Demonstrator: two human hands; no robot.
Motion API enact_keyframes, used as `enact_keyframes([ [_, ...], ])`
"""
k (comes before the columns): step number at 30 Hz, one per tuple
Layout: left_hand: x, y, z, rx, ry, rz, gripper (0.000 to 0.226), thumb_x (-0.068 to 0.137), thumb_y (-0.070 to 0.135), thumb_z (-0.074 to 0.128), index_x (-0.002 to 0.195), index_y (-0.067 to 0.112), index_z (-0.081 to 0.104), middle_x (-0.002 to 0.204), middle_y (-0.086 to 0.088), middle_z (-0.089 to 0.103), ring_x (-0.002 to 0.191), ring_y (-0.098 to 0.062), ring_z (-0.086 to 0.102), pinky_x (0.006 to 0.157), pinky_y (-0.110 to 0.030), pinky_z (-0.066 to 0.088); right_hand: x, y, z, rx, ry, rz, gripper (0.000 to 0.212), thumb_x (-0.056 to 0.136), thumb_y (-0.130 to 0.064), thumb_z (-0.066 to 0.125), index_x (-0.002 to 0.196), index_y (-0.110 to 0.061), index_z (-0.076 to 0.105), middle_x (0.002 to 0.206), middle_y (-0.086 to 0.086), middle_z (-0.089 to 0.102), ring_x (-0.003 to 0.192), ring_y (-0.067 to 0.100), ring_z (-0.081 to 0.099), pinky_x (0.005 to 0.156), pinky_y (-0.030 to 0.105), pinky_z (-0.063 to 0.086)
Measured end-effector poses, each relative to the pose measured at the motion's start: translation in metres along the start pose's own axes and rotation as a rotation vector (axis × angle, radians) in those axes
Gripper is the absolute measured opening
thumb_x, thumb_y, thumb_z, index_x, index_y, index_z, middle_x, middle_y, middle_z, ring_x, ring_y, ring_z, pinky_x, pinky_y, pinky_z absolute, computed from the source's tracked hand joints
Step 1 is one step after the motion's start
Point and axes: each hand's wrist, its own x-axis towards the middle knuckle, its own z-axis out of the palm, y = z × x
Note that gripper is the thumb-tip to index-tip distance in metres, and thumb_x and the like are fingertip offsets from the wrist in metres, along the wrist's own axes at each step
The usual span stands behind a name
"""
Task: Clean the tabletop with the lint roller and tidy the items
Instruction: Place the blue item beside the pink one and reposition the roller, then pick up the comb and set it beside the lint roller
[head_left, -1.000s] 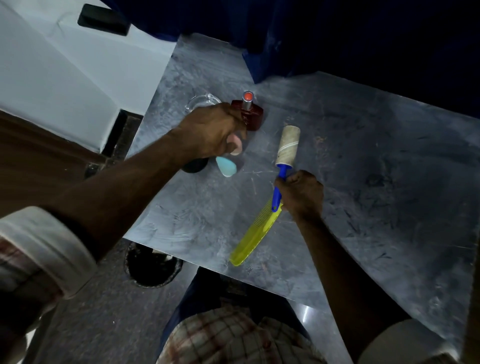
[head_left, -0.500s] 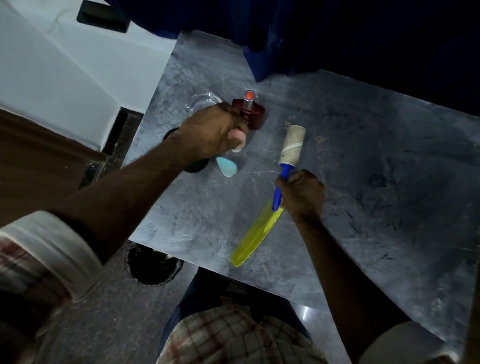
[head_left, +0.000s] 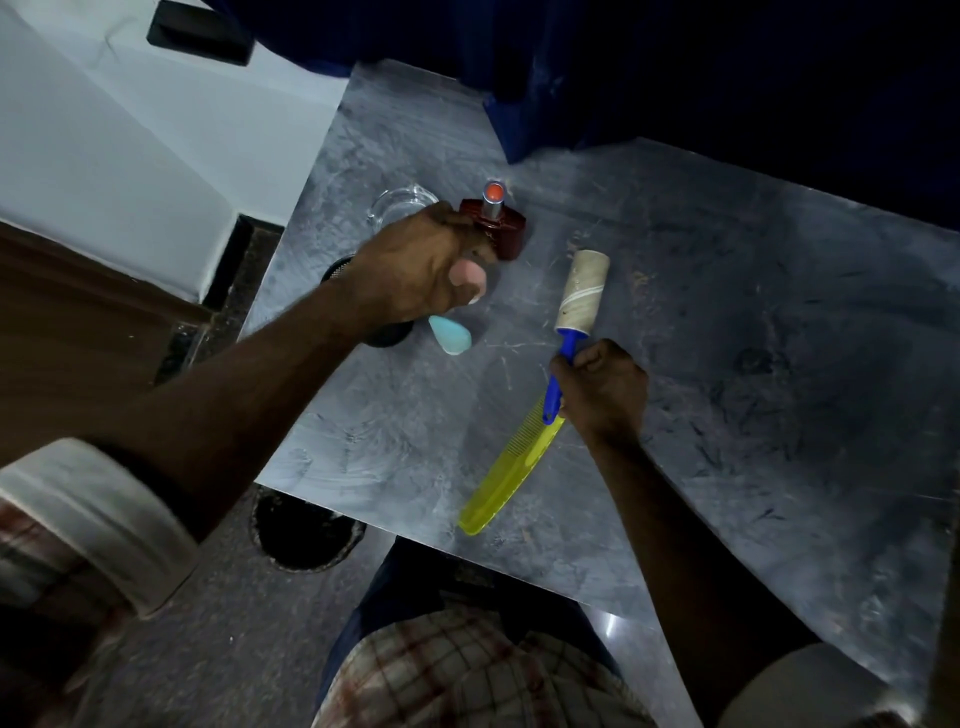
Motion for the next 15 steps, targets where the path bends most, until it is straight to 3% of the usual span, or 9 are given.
enact_keyframes([
  [4,-0.010,0.002,-0.001,-0.065,0.188,-0.063,0.049,0.090,0.027,0.075,0.138,0.017,0.069,0.136,-0.005,0.069,0.126,-0.027,0.060,0.103,-0.037,0.052,0.000,0.001,0.000,-0.024,0.029,-0.040,0.027,0.079,-0.034,0.081,0.076,-0.010,0.071,0.075,0.009,0.077,0.071,0.029,0.075,0.068,0.038,0.060],
  [6,-0.025,0.008,0.001,-0.155,0.390,-0.097,0.041,0.088,0.019,0.073,0.129,0.015,0.074,0.125,-0.004,0.073,0.115,-0.025,0.067,0.094,-0.038,0.057,0.001,0.003,-0.001,-0.021,0.036,-0.045,0.026,0.080,-0.032,0.080,0.076,-0.009,0.071,0.074,0.010,0.077,0.071,0.029,0.074,0.069,0.037,0.060],
  [8,-0.045,0.028,0.014,-0.447,0.476,-0.181,0.025,0.091,0.012,0.069,0.115,0.012,0.076,0.111,-0.002,0.077,0.097,-0.018,0.074,0.077,-0.030,0.060,0.005,0.005,-0.003,-0.013,0.040,-0.043,0.025,0.080,-0.031,0.080,0.076,-0.008,0.071,0.074,0.010,0.077,0.072,0.030,0.074,0.070,0.038,0.059],
  [10,-0.065,0.059,0.039,-0.751,0.361,-0.272,0.014,0.088,0.008,0.073,0.100,0.011,0.078,0.093,0.004,0.077,0.077,-0.005,0.071,0.063,-0.019,0.057,0.008,0.006,-0.006,-0.032,0.040,-0.043,0.025,0.080,-0.031,0.080,0.078,-0.009,0.071,0.077,0.009,0.077,0.074,0.029,0.075,0.072,0.037,0.058],
  [11,-0.078,0.075,0.052,-0.796,0.280,-0.290,0.015,0.083,0.013,0.077,0.097,0.017,0.079,0.089,0.008,0.076,0.074,0.000,0.069,0.064,-0.018,0.058,0.010,0.007,-0.007,-0.034,0.045,-0.039,0.025,0.080,-0.032,0.080,0.078,-0.009,0.071,0.078,0.009,0.078,0.076,0.030,0.075,0.073,0.037,0.057],
  [12,-0.092,0.089,0.070,-0.737,0.236,-0.278,0.018,0.080,0.020,0.079,0.098,0.024,0.079,0.090,0.009,0.076,0.078,0.000,0.070,0.070,-0.022,0.061,0.011,0.006,-0.008,-0.030,0.052,-0.033,0.025,0.079,-0.033,0.080,0.078,-0.010,0.071,0.080,0.009,0.078,0.078,0.030,0.075,0.074,0.037,0.058],
  [13,-0.105,0.100,0.091,-0.725,0.180,-0.310,0.020,0.081,0.026,0.079,0.100,0.026,0.078,0.095,0.007,0.078,0.083,-0.006,0.072,0.078,-0.034,0.064,0.012,0.005,-0.008,-0.026,0.057,-0.025,0.025,0.079,-0.034,0.080,0.079,-0.010,0.071,0.081,0.010,0.078,0.081,0.031,0.075,0.075,0.038,0.058],
  [15,-0.124,0.113,0.124,-0.532,0.061,-0.431,0.029,0.083,0.042,0.080,0.108,0.028,0.075,0.107,0.005,0.076,0.094,-0.022,0.075,0.082,-0.044,0.062,0.013,0.004,-0.008,-0.031,0.053,-0.019,0.025,0.079,-0.035,0.079,0.079,-0.011,0.072,0.084,0.010,0.079,0.085,0.031,0.076,0.077,0.037,0.058],
])
